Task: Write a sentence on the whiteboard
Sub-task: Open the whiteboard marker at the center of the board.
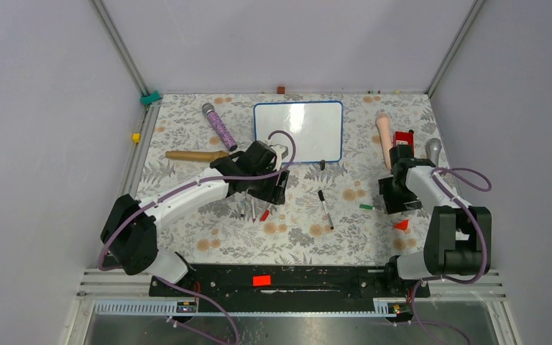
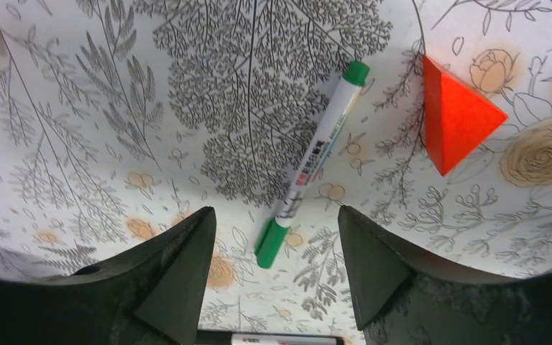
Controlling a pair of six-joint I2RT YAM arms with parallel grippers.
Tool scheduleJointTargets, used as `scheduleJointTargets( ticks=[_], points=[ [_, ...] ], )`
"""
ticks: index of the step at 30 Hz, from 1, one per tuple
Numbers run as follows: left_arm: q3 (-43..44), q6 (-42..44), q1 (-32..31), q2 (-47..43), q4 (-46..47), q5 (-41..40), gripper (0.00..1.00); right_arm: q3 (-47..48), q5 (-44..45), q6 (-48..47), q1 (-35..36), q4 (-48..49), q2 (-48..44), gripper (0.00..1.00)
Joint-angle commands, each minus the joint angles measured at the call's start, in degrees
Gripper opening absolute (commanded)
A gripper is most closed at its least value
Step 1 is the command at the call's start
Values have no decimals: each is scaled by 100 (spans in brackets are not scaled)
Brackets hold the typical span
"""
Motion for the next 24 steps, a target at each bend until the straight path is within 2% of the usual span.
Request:
scheduleJointTargets(
  ticks=[1,8,13,14,15,17,19,21,24],
  points=[
    [279,278,-29,-132,-111,-250,58,159,9,469,-165,218,284,69],
    [446,471,-22,-28,-259,-374,58,-42,-49,589,-232,442,604,66],
    [537,549,-27,20,-291,-418,58,-139,-6,585,-234,458,727,55],
    [556,557,-23,29,-291,-426,58,-158,19,585,-242,461,731,51],
    [562,559,-28,38,-286,-426,58,-177,34,569,-247,452,745,42],
    [580,561,-26,40,-287,-415,58,-220,50,511,-275,447,704,19],
    [599,555,-23,29,-281,-409,58,-261,159,466,-278,452,513,6],
    [596,535,-22,8,-241,-367,58,-269,308,336,-278,451,232,0],
    [583,481,-27,-20,-140,-206,58,-139,348,-222,-278,453,-192,0]
  ],
)
